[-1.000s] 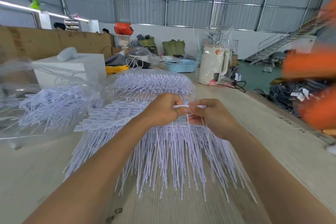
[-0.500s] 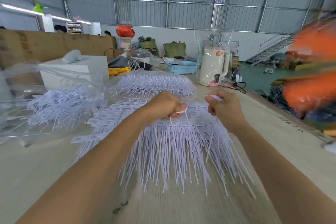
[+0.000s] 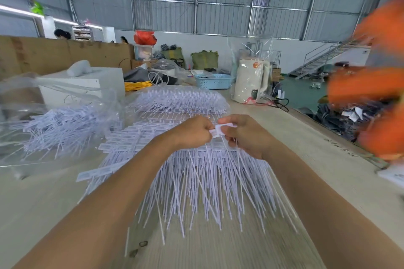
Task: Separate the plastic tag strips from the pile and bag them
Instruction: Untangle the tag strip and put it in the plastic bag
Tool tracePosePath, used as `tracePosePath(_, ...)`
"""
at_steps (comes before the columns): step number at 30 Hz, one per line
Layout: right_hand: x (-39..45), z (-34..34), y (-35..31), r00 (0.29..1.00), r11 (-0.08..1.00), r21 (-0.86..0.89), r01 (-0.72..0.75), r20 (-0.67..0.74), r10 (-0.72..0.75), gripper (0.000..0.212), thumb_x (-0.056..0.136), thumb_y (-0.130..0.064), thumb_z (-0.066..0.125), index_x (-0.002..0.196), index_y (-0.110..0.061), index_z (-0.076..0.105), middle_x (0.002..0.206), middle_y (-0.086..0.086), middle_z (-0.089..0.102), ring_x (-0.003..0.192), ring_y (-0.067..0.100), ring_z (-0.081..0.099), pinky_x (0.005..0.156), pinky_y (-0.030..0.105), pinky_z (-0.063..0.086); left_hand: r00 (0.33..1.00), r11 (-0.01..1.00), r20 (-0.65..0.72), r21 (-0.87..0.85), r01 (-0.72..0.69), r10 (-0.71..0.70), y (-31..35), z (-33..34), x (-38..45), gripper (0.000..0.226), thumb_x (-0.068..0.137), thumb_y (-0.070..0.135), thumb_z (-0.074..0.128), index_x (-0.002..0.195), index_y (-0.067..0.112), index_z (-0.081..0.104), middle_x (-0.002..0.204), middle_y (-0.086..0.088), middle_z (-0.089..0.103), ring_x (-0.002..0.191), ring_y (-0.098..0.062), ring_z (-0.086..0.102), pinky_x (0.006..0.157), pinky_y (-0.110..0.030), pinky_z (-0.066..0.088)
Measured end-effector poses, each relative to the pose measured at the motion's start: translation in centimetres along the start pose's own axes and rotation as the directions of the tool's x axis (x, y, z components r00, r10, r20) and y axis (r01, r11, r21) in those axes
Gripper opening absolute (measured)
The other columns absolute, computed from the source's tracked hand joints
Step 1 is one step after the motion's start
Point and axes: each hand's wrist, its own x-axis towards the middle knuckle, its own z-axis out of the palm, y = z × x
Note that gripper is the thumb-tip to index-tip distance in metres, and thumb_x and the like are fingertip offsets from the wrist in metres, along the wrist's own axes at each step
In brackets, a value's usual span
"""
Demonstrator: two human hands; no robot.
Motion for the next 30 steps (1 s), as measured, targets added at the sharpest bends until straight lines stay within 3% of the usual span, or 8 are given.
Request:
tracePosePath(5,0.3,0.4,0.6,1.0,0.997,-0.081,-0.011,-0.002,0.011,0.021,0.094,-0.009,0.053,0.11,0.003,0.061,0.059,0.006,0.046,0.048,0.011,0.04,0.048,0.019,0.032,0.997,0.999,-0.065,0.019,-0.039,0.04,-0.3,0.0,0.0,0.013,0.09,0.008,0.054,0.094,0.003,0.066,0.072,-0.006,0.057,0.055,-0.012,0.046,0.051,-0.022,0.034)
tracePosePath(9,0.4,1.1,0.7,0.999,0.999,-0.039,-0.021,0.047,0.023,0.013,0.094,-0.017,0.055,0.103,-0.009,0.059,0.084,0.006,0.058,0.073,0.012,0.054,0.062,0.022,0.04,0.993,0.992,-0.065,0.087,-0.088,0.093,-0.5,0.3,0.5,0.014,0.088,0.011,0.059,0.099,0.004,0.063,0.097,-0.01,0.062,0.081,-0.018,0.055,0.068,-0.027,0.041)
tracePosePath(11,0.3,1.3,0.8,0.999,0.999,0.04,-0.017,0.05,0.015,0.008,0.094,-0.014,0.055,0.097,-0.008,0.059,0.081,0.006,0.062,0.069,0.014,0.059,0.065,0.027,0.045,0.991,0.994,-0.083,0.048,-0.101,0.104,-0.8,0.3,0.5,0.019,0.087,0.016,0.064,0.102,0.013,0.054,0.094,0.001,0.054,0.078,-0.014,0.054,0.061,-0.021,0.041)
tracePosePath(14,0.3,1.3,0.9,0.998,0.995,0.08,0.051,-0.046,-0.048,0.014,0.093,-0.002,0.053,0.101,0.005,0.061,0.067,0.011,0.059,0.055,0.014,0.057,0.053,0.019,0.048,0.99,0.995,-0.133,-0.084,-0.061,0.05,-1.4,0.2,0.3,0.03,0.085,0.024,0.069,0.105,0.017,0.047,0.096,0.002,0.052,0.068,-0.013,0.058,0.055,-0.019,0.045)
tracePosePath(18,0.1,1.5,0.6,0.987,0.988,0.064,0.138,-0.087,-0.132,0.016,0.093,0.002,0.05,0.101,0.01,0.061,0.065,0.011,0.056,0.056,0.015,0.052,0.048,0.015,0.045,0.997,0.997,-0.069,-0.072,0.025,-0.03,-1.9,-0.1,0.0,0.027,0.089,0.037,0.062,0.078,0.012,0.063,0.076,-0.004,0.063,0.08,-0.024,0.064,0.073,-0.031,0.047)
tracePosePath(22,-0.1,1.2,0.3,0.986,0.987,0.06,0.152,-0.076,-0.147,0.017,0.094,0.002,0.048,0.103,0.011,0.06,0.063,0.012,0.054,0.054,0.015,0.049,0.048,0.016,0.043,0.998,0.994,-0.068,-0.111,0.01,-0.018,-2.1,-0.2,-0.2,0.031,0.095,0.029,0.054,0.068,0.017,0.061,0.062,0.003,0.065,0.058,-0.009,0.06,0.065,-0.024,0.045)
tracePosePath(25,-0.2,0.8,0.2,0.996,0.994,0.069,0.089,-0.018,-0.088,0.02,0.096,-0.002,0.047,0.109,0.011,0.056,0.064,0.012,0.052,0.055,0.017,0.048,0.052,0.02,0.042,0.995,0.999,-0.104,-0.041,-0.015,0.011,-1.9,-0.2,-0.1,0.033,0.097,0.025,0.051,0.065,0.019,0.058,0.057,0.004,0.057,0.054,-0.012,0.053,0.059,-0.024,0.041)
tracePosePath(30,-0.6,0.6,-0.1,0.994,0.996,0.001,0.088,0.063,-0.088,0.017,0.096,-0.004,0.047,0.105,0.007,0.055,0.065,0.011,0.051,0.054,0.014,0.047,0.05,0.019,0.041,0.989,0.992,-0.15,0.129,0.001,0.019,-1.6,-0.1,0.2,0.031,0.096,0.031,0.05,0.07,0.017,0.06,0.072,-0.003,0.061,0.066,-0.019,0.055,0.07,-0.032,0.046)
